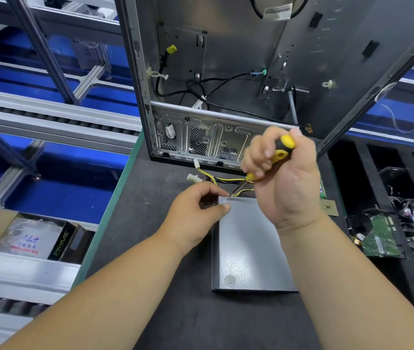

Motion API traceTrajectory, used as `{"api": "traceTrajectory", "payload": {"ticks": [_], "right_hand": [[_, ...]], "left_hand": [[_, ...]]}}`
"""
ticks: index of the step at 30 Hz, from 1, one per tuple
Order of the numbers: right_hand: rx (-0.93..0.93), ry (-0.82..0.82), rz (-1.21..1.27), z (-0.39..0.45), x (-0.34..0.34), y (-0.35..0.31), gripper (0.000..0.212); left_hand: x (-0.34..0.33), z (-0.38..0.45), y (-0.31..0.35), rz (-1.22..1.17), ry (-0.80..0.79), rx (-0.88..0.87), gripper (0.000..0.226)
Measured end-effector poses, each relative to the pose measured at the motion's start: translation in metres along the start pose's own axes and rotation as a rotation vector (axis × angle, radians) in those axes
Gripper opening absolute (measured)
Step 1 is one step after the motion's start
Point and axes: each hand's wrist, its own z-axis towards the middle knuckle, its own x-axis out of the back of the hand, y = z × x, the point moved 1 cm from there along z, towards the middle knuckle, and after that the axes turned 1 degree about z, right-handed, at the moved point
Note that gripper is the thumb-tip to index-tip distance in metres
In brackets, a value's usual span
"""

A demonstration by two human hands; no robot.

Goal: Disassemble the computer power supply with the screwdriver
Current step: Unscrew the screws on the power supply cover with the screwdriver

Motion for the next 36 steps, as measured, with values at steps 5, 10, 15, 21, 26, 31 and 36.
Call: {"api": "traceTrajectory", "payload": {"ticks": [5,10,15,21,26,31,36], "right_hand": [[-0.041,0.044,0.142,0.0,0.022,-0.008,0.048],[0.049,0.077,0.163,-0.001,0.037,-0.022,0.046],[0.092,0.164,-0.128,0.006,0.035,-0.021,0.017],[0.055,0.253,-1.103,0.0,0.039,-0.011,0.031],[-0.049,0.21,-1.256,0.0,0.047,-0.002,0.042],[0.057,0.249,-1.065,-0.001,0.052,0.005,0.043],[0.18,0.349,-0.906,-0.002,0.051,0.007,0.034]], "left_hand": [[0.0,0.0,-0.002,-0.02,-0.032,-0.005,0.016],[0.0,0.002,0.0,-0.071,-0.051,0.074,0.015],[-0.001,0.008,0.009,-0.072,-0.048,0.164,0.015],[-0.001,0.018,0.011,0.011,-0.046,0.147,0.01],[0.003,0.027,0.009,0.124,-0.081,0.127,0.009],[0.01,0.035,0.008,0.093,-0.18,0.148,0.008],[0.013,0.037,0.009,0.043,-0.248,0.14,0.014]]}}
